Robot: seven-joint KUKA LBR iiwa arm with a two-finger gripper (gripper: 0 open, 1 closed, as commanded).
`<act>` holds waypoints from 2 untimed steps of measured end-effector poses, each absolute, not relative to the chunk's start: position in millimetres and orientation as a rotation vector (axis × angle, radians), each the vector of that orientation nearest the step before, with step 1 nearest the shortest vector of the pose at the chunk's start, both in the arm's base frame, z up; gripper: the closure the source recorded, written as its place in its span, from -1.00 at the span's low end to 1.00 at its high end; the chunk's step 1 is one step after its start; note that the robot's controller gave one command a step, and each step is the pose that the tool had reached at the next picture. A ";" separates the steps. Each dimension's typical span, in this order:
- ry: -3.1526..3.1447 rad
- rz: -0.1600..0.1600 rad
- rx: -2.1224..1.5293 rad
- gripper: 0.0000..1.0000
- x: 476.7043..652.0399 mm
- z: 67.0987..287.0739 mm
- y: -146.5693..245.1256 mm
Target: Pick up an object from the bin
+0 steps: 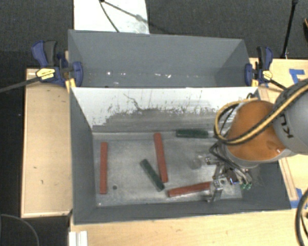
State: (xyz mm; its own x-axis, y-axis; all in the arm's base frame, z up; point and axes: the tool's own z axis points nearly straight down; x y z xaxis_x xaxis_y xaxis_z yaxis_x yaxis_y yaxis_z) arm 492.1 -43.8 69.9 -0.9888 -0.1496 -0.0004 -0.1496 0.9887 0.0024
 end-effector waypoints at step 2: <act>3.004 -0.007 -0.885 1.00 534.9 257.3 -97.5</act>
Offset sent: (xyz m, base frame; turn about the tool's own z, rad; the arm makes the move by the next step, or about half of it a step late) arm 0.0000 0.0000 0.0000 0.0000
